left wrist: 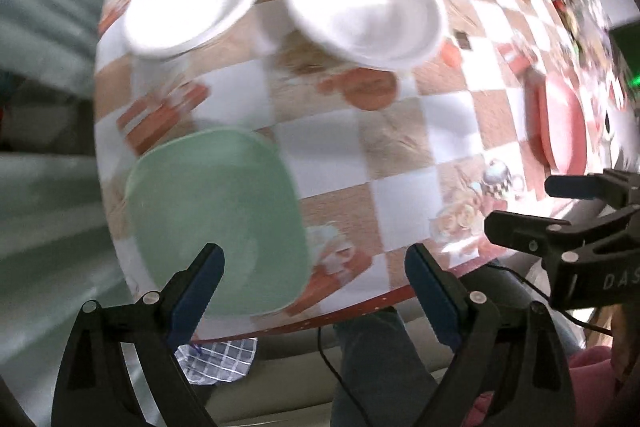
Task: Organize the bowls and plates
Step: 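Move both grippers over to the pink square plate rim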
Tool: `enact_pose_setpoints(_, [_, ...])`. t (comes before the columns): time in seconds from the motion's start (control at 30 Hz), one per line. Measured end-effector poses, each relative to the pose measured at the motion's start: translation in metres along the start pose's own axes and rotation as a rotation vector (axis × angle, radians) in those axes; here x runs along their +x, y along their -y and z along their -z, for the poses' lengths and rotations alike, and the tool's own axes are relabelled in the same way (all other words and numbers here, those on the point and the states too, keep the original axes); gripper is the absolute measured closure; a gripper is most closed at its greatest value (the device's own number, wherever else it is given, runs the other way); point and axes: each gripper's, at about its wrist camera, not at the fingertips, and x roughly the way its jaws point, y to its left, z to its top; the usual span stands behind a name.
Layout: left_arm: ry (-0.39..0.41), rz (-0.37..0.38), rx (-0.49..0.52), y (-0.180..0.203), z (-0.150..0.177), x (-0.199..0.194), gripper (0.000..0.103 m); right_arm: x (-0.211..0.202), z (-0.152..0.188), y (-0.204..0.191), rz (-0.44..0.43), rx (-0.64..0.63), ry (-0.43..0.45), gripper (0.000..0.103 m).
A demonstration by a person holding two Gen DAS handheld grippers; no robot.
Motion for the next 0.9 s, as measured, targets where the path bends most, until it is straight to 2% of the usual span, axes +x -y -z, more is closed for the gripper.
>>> enact_pose_setpoints(0.2, [-0.025,-0.02,0.115,0.032,-0.013,0.002,0.01,0.006,0.011,0.045,-0.021,0.105,0.026,0.0])
enact_pose_setpoints(0.63, [-0.034,-0.03,0.23,0.066,-0.037,-0.001,0.01,-0.005,0.023,0.111,-0.072,0.287,0.07,0.0])
enact_pose_setpoints(0.9, [-0.049,-0.029,0.285,0.098,-0.057,0.008,0.009,-0.01,0.038,0.177,-0.057,0.425,0.088,0.0])
